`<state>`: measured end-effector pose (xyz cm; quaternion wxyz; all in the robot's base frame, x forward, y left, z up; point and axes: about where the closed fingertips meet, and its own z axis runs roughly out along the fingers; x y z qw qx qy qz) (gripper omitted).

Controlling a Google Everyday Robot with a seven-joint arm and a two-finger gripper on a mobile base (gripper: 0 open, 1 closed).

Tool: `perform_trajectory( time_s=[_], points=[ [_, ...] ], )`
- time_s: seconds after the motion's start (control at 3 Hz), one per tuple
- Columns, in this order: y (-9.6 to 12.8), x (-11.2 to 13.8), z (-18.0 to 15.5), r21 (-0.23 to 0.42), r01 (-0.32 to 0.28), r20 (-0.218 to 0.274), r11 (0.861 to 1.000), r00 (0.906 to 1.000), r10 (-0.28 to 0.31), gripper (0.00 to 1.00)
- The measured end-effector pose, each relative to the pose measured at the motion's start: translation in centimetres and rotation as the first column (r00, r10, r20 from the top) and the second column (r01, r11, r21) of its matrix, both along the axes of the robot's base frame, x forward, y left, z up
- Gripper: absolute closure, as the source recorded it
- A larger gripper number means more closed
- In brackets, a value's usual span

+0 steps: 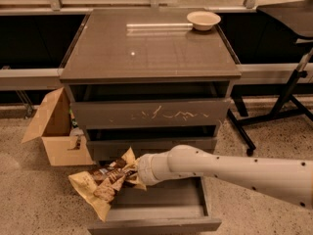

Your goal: Pick brown chip bag from bottom drawer and place on counter

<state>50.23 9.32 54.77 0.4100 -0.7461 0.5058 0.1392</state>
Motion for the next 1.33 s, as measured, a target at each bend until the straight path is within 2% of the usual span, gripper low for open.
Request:
perform_trajectory(
  time_s=[0.33,0.67,1.0,1.33],
  points=[
    [-2.3,-0.1,5.2,0.082,0.02,0.063,0.996,0.9977,-0.025,1.0],
    [-5.7,0.1,5.7,0.09,0.084,0.073,0.992,0.9932,-0.091,1.0],
    [-5.7,0.2,6.0,0.094,0.084,0.078,0.992,0.9928,-0.091,1.0],
    [-6.3,1.2,9.5,0.129,0.078,0.13,0.989,0.987,-0.095,1.0]
  ],
)
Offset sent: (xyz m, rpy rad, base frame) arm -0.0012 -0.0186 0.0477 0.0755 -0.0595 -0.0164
